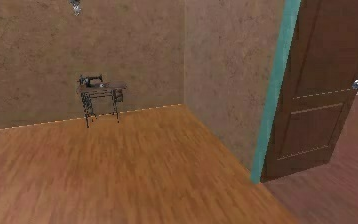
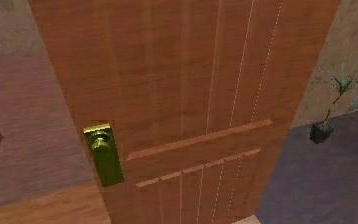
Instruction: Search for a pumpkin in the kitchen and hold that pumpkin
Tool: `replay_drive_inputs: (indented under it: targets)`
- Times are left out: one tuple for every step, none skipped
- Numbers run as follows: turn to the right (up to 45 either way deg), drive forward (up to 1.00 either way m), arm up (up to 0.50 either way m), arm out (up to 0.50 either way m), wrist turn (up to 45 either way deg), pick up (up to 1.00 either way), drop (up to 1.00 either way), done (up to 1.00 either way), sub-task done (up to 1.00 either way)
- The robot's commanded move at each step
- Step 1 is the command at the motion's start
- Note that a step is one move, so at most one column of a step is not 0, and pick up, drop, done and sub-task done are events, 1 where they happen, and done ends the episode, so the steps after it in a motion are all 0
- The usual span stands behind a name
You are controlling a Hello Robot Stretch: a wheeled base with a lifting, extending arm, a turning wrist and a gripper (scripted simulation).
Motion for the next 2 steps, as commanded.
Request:
replay_drive_inputs:
  targets:
    - [-3.0, 0.0, 0.0, 0.0, 0.0, 0.0, 0.0, 0.0, 0.0]
    - [0.0, 0.2, 0.0, 0.0, 0.0, 0.0, 0.0, 0.0, 0.0]
